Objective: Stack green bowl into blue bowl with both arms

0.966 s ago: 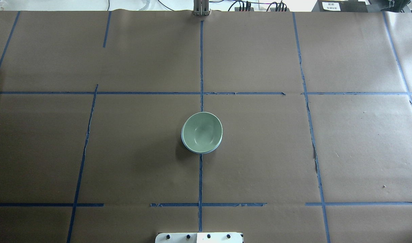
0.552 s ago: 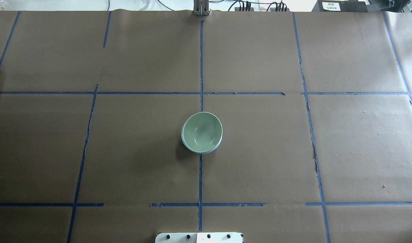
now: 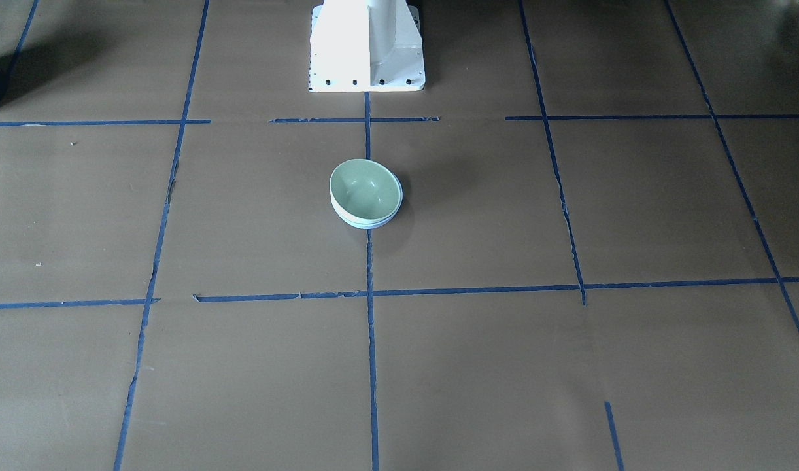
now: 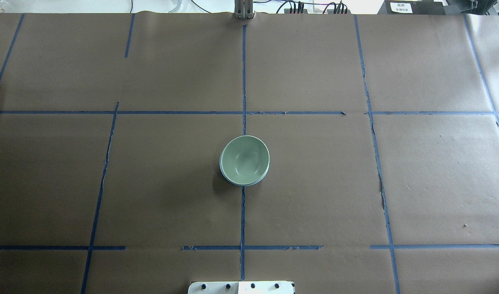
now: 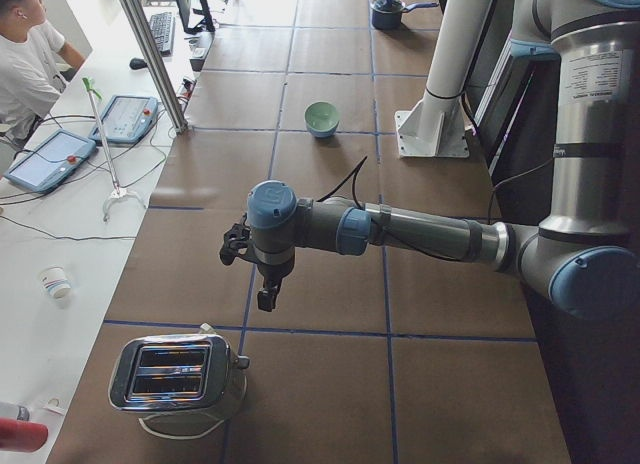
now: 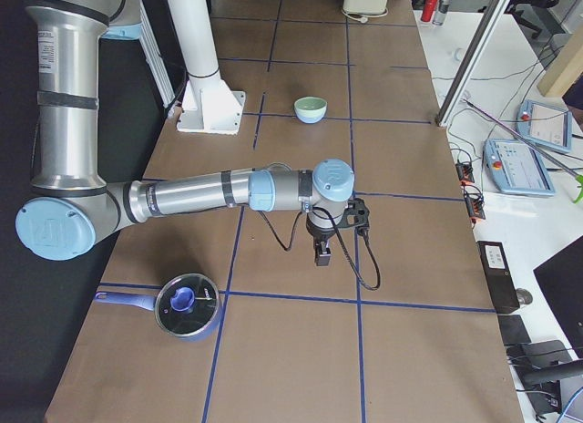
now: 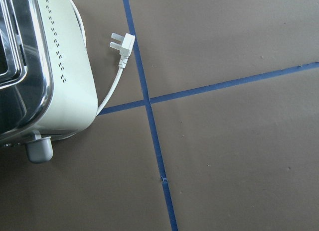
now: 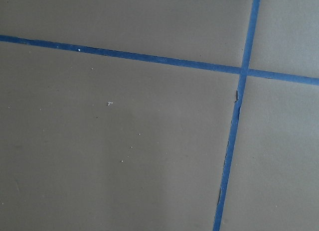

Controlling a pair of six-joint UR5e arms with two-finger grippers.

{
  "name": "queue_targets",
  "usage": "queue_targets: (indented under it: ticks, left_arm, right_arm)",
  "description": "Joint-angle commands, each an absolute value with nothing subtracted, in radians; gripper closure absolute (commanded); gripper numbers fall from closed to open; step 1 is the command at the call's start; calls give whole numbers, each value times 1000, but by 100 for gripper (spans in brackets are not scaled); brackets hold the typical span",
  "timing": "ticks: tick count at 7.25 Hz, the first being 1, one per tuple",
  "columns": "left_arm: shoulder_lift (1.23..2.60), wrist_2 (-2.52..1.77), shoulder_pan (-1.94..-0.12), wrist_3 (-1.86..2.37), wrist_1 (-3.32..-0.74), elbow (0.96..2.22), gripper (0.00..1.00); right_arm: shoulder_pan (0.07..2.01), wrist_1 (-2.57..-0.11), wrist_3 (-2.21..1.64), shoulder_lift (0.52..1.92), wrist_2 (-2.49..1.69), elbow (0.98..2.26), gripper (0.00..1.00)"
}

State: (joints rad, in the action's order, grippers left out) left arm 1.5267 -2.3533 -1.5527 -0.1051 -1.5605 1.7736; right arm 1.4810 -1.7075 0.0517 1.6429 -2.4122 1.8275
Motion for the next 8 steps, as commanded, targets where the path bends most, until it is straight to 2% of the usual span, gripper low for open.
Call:
queue_targets:
  ticks: [1,8]
  left_arm:
    - [1528,-2353,-1551,-106,-1560,1773,0]
    - [1529,-2353,-1516,-97,-1559,1753,0]
  right_arm:
    - [1477,-1707,54,1643,-2413,1825,0]
    - [1462,-1678,55,1643,-2413,1825,0]
